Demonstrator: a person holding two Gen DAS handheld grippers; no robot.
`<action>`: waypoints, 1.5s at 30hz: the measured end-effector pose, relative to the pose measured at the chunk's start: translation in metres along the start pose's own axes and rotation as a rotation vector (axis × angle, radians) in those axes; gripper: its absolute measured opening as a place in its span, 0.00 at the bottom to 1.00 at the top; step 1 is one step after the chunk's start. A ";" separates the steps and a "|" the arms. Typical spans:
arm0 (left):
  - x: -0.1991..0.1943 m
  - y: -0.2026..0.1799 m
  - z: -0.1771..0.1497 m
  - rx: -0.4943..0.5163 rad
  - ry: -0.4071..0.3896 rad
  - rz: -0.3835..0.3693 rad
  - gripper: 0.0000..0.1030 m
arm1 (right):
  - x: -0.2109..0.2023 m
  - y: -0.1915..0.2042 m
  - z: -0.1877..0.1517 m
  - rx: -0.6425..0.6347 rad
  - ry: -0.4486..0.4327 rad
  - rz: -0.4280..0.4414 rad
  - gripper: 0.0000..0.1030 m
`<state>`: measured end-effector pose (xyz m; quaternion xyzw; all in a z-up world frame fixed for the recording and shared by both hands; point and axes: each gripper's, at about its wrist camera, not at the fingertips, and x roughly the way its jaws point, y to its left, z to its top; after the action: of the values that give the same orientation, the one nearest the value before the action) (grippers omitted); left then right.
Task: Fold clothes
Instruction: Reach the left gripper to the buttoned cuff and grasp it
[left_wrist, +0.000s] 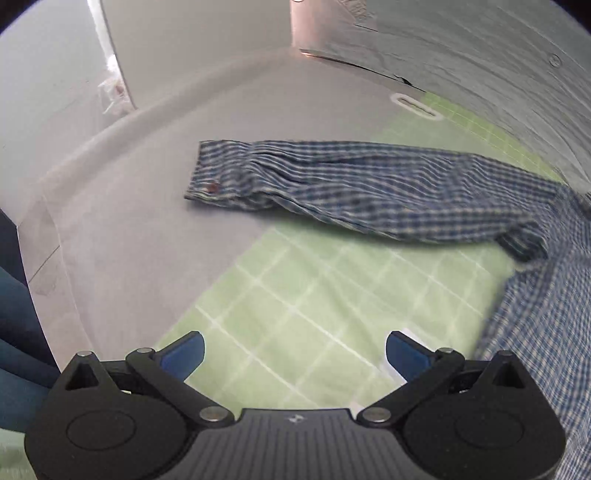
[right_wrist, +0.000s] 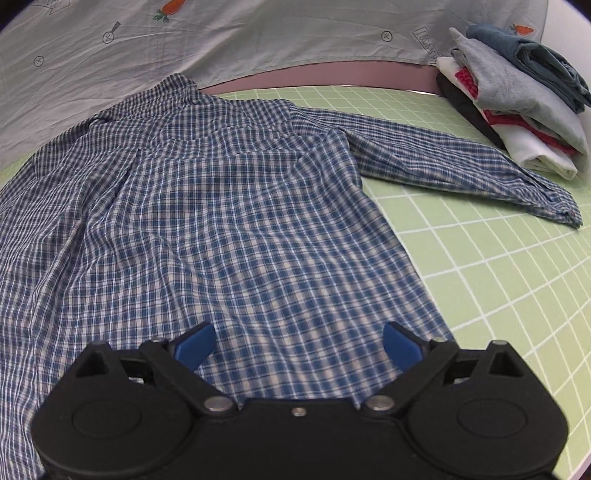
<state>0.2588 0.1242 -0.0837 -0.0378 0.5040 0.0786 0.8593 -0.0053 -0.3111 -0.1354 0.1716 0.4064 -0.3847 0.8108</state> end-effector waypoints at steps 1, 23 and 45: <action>0.006 0.011 0.009 -0.021 -0.002 0.008 1.00 | 0.001 0.003 -0.001 0.013 0.003 -0.018 0.95; 0.092 0.037 0.092 0.049 -0.101 0.255 0.98 | 0.025 0.010 0.015 0.167 0.028 -0.141 1.00; 0.075 0.081 0.115 -0.319 -0.101 0.027 0.98 | 0.030 0.005 0.014 0.185 0.026 -0.116 1.00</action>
<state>0.3793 0.2281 -0.0915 -0.1631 0.4415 0.1710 0.8656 0.0170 -0.3303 -0.1505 0.2267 0.3891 -0.4646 0.7625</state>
